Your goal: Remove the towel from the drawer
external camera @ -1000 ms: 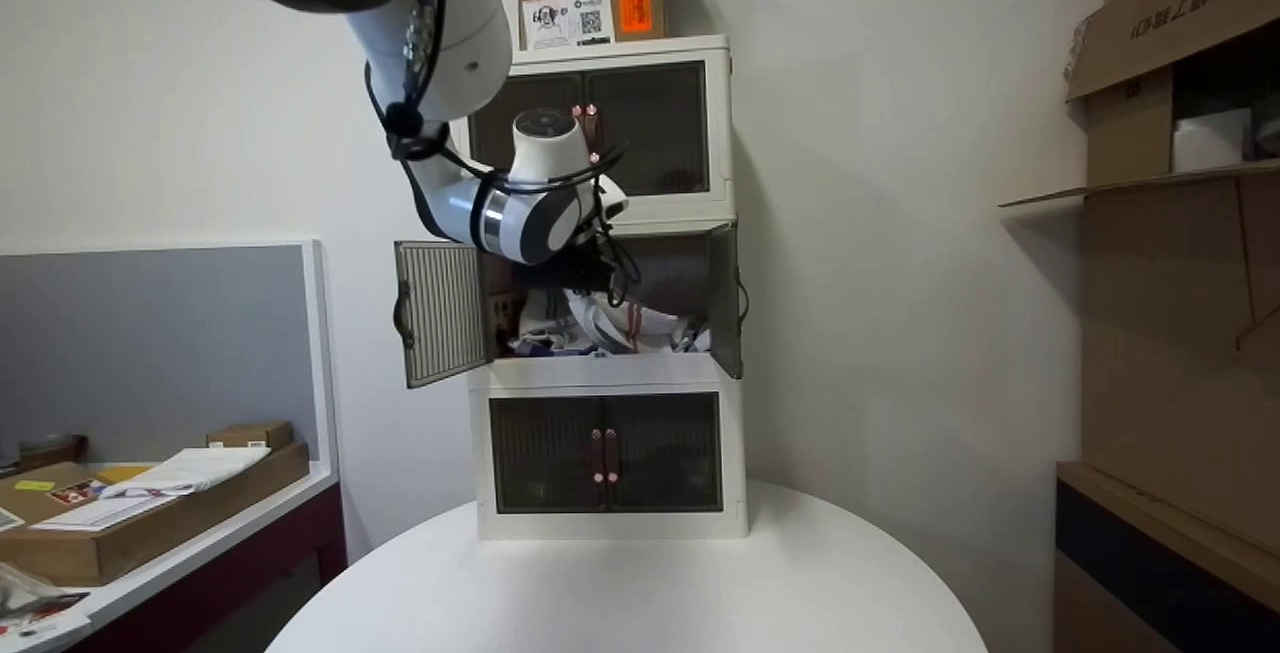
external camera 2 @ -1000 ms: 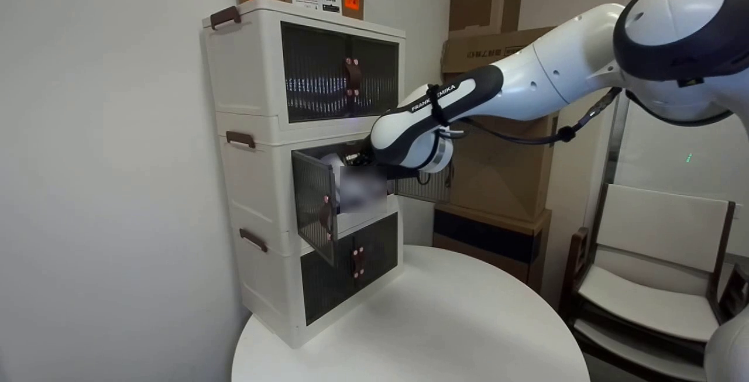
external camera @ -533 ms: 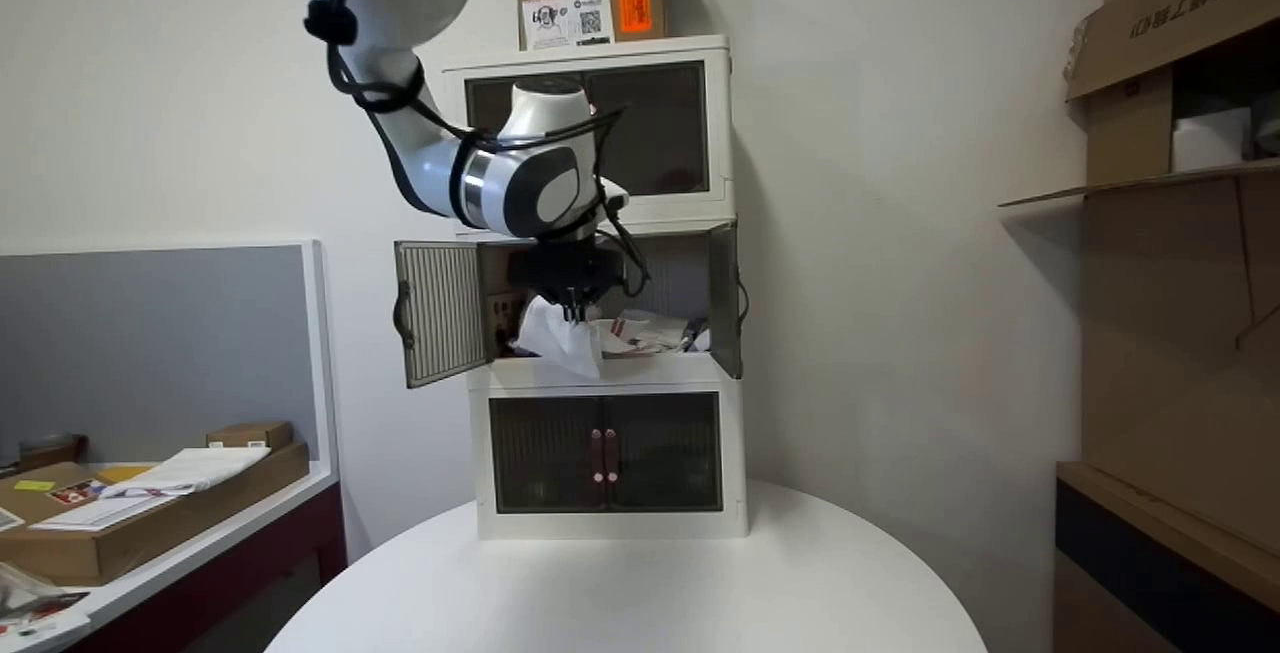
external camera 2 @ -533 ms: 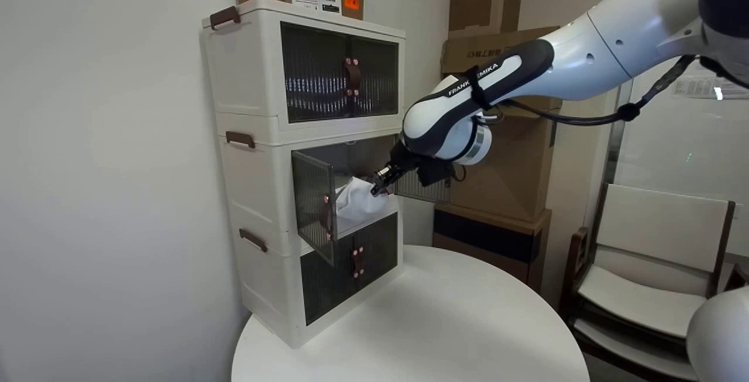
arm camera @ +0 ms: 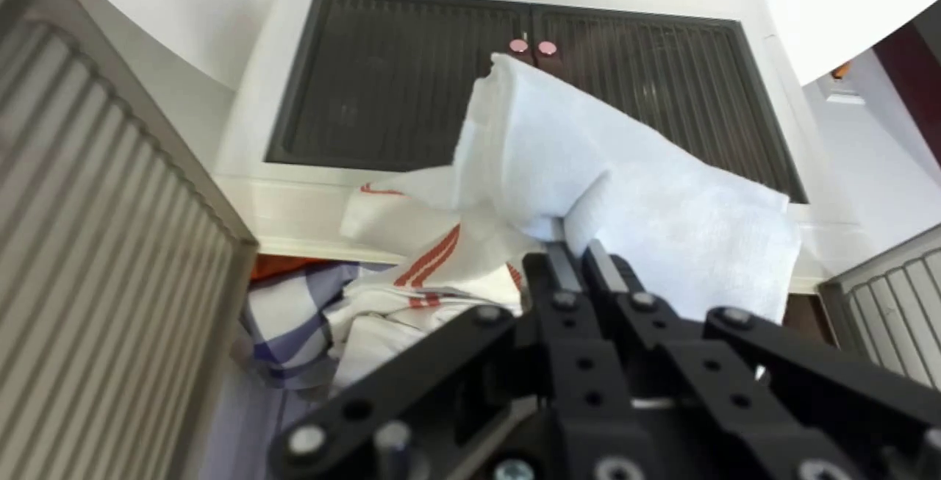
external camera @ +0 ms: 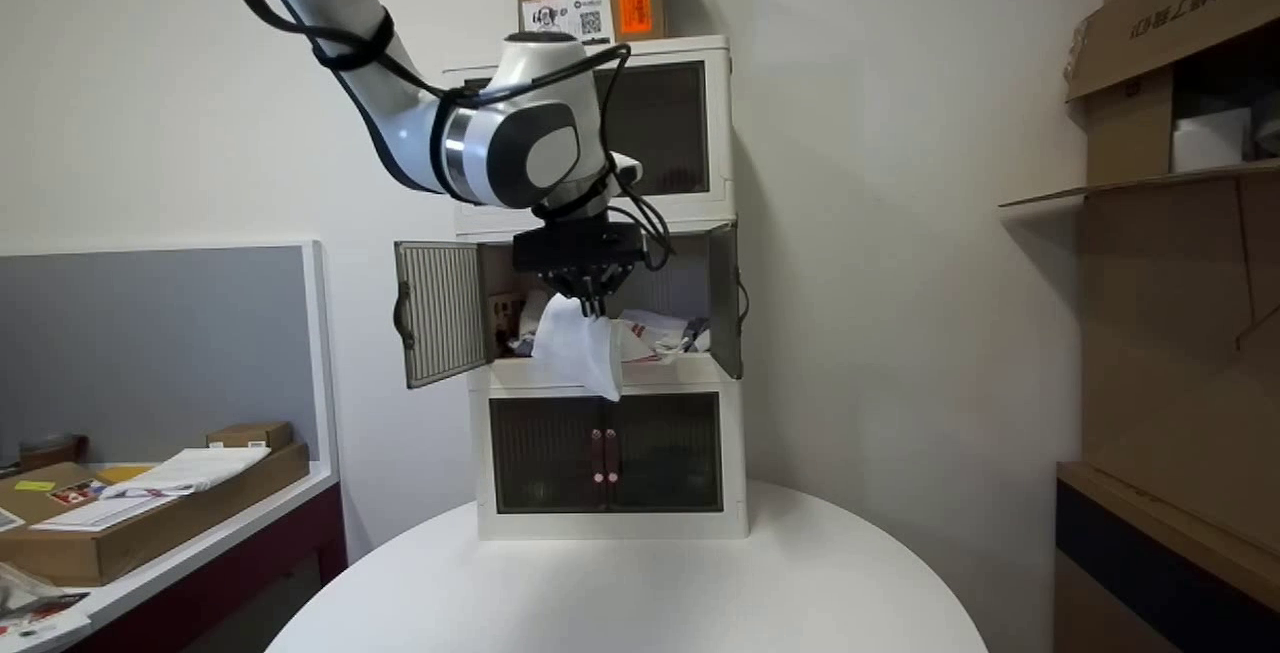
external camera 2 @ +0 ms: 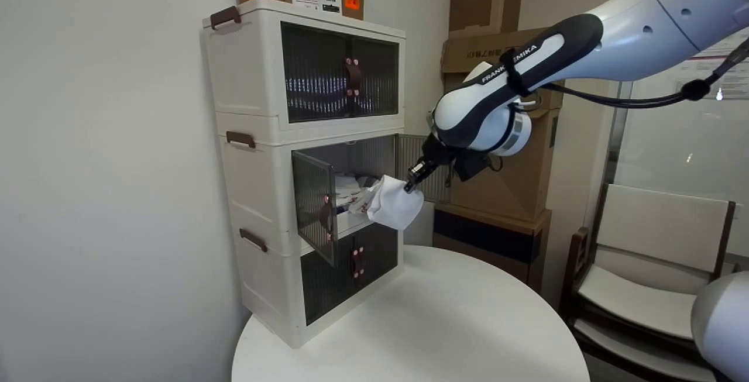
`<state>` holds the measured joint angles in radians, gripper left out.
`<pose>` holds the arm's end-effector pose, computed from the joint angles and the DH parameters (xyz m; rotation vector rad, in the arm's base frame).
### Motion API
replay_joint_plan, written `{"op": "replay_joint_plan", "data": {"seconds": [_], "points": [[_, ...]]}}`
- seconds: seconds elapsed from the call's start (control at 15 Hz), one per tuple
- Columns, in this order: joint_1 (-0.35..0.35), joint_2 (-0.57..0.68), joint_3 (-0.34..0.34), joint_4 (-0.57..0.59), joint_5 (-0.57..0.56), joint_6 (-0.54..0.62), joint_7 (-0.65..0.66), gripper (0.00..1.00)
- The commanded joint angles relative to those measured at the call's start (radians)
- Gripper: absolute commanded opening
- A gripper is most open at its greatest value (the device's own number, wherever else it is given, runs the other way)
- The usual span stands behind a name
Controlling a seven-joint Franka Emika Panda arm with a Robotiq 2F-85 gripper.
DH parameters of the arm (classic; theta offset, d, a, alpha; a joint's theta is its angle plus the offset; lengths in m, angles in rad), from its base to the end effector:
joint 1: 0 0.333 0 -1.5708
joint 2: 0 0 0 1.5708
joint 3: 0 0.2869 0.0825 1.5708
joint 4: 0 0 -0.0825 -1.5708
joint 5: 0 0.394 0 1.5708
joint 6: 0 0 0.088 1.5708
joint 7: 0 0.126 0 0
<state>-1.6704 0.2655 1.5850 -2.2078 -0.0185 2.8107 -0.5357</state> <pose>0.5884 -0.0670 0.3981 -2.8768 -0.5576 -0.9894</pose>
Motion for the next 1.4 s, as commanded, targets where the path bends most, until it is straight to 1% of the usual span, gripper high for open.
{"op": "replay_joint_plan", "data": {"seconds": [0.0, 0.2, 0.27, 0.4, 0.53, 0.67, 0.73, 0.8, 0.87, 0.93, 1.13, 1.2, 1.33], "points": [[-0.273, -0.008, 0.194, -0.044, -0.032, 0.031, 0.019, 0.01], [-0.502, 0.029, 0.358, -0.076, -0.11, 0.026, 0.058, 0.01], [-0.562, 0.04, 0.402, -0.085, -0.141, 0.017, 0.075, 0.01], [-0.657, 0.054, 0.477, -0.104, -0.192, -0.008, 0.118, 0.01], [-0.718, 0.057, 0.528, -0.121, -0.222, -0.04, 0.158, 0.01], [-0.748, 0.039, 0.558, -0.139, -0.223, -0.065, 0.201, 0.01], [-0.679, 0.044, 0.487, -0.14, -0.332, -0.067, 0.315, 0.01], [-0.689, 0.017, 0.492, -0.14, -0.365, -0.064, 0.377, 0.01], [-0.684, 0.016, 0.483, -0.145, -0.397, -0.073, 0.441, 0.01], [-0.765, -0.029, 0.556, -0.156, -0.357, -0.058, 0.47, 0.01], [-0.824, -0.079, 0.597, -0.156, -0.389, -0.054, 0.661, 0.01], [-0.786, -0.101, 0.557, -0.143, -0.417, -0.055, 0.736, 0.01], [-0.783, -0.149, 0.555, -0.134, -0.45, -0.061, 0.872, 0.01]]}}
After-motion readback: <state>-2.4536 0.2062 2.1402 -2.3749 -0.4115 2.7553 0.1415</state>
